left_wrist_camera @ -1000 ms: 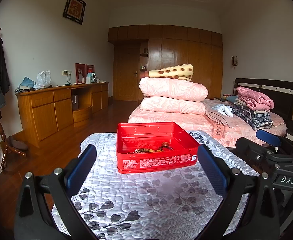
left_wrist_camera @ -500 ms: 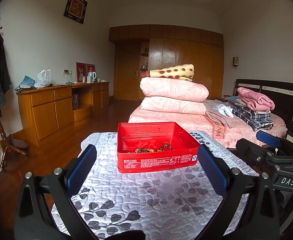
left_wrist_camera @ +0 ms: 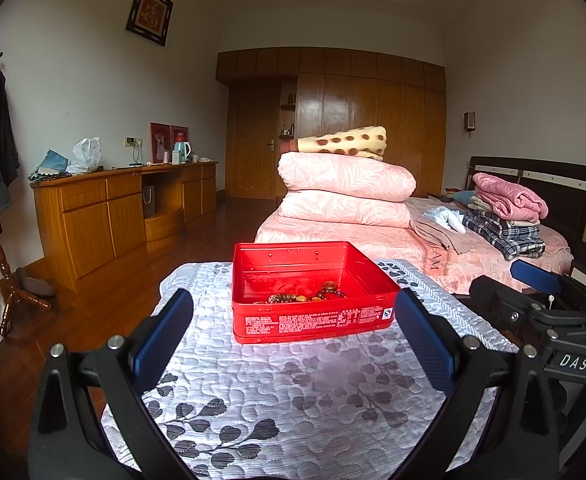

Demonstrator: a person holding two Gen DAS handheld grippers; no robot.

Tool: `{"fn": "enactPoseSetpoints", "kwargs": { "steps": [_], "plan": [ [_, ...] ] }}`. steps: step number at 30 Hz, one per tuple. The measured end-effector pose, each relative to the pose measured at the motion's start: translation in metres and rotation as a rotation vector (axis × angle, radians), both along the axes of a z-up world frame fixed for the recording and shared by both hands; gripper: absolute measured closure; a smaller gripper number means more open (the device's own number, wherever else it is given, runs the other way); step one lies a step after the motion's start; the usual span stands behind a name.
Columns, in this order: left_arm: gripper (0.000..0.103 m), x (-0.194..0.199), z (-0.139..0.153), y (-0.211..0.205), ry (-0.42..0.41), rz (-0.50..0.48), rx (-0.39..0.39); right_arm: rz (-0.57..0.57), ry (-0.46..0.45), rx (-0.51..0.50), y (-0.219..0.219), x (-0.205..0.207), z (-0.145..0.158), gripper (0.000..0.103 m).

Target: Organize jewelry

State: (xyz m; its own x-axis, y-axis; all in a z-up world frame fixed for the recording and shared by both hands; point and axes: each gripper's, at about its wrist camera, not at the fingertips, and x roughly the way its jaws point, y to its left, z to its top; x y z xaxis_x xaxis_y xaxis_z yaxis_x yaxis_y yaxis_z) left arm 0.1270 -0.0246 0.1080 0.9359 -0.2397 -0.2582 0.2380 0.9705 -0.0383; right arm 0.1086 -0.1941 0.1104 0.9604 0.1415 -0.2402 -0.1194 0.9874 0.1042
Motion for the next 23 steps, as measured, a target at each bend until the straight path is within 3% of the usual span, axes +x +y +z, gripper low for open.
{"fn": "enactPoseSetpoints", "kwargs": {
  "steps": [23],
  "plan": [
    [0.006, 0.0006, 0.0000, -0.0003, 0.011, -0.004, 0.003, 0.001, 0.007, 0.000, -0.0007, 0.0020, -0.0037, 0.006]
  ]
}}
